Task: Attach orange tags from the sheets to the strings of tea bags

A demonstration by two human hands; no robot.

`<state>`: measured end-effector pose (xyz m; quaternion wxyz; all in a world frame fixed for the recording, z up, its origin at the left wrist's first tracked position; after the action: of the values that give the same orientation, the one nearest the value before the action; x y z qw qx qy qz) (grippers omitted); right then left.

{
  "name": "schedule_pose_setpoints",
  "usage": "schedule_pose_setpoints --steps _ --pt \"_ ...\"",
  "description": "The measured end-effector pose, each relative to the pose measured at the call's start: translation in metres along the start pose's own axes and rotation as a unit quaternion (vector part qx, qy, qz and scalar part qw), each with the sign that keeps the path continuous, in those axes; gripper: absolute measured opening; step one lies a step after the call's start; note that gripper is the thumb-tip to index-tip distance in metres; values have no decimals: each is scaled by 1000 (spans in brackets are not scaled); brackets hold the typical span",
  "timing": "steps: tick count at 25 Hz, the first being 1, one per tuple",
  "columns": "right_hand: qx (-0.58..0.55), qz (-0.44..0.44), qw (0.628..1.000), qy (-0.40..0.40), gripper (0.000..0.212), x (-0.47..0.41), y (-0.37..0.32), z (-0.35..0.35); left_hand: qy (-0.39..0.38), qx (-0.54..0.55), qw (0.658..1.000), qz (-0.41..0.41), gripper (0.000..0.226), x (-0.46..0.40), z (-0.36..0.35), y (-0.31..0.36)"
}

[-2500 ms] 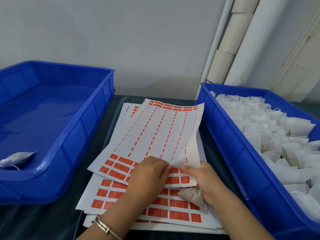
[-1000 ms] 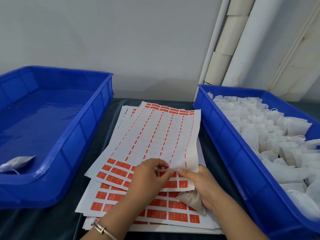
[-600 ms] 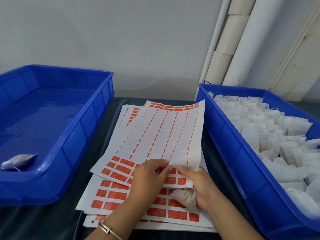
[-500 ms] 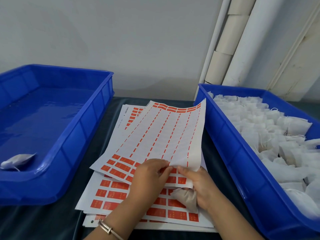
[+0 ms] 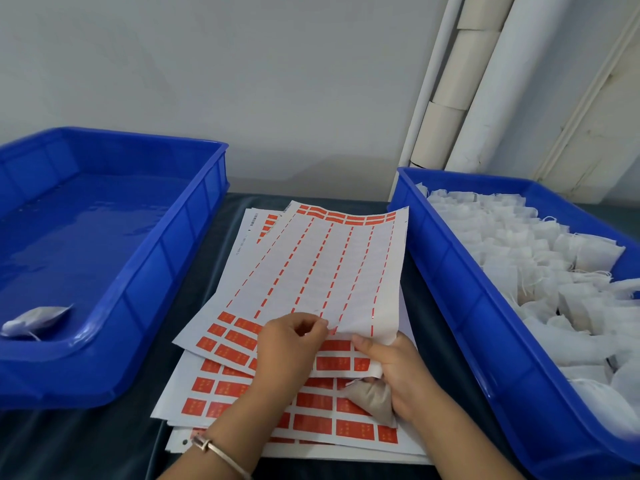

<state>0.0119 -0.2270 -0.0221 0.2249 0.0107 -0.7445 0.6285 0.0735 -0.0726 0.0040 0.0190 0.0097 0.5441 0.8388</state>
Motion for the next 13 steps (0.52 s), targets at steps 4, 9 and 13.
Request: schedule_pose_setpoints --steps 4,9,13 --pt "15 -10 1000 4 28 1 1 1 -11 -3 1000 12 16 0 1 -3" --pt "16 -1 1000 2 25 1 -1 0 -35 -65 995 -64 17 8 -1 8" --pt "17 10 1000 -6 22 2 -2 -2 -17 -98 990 -96 23 12 0 13"
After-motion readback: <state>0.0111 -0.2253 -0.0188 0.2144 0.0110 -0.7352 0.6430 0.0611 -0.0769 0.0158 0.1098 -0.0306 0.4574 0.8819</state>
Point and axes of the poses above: each hand's wrist, its own x-axis away from the middle knuckle, its own z-axis out of the back of the hand, y = z × x, the point moved 8 cm from there along -x, towards the middle knuckle, and after that the axes turned 1 degree about y, right-handed, at the moved point
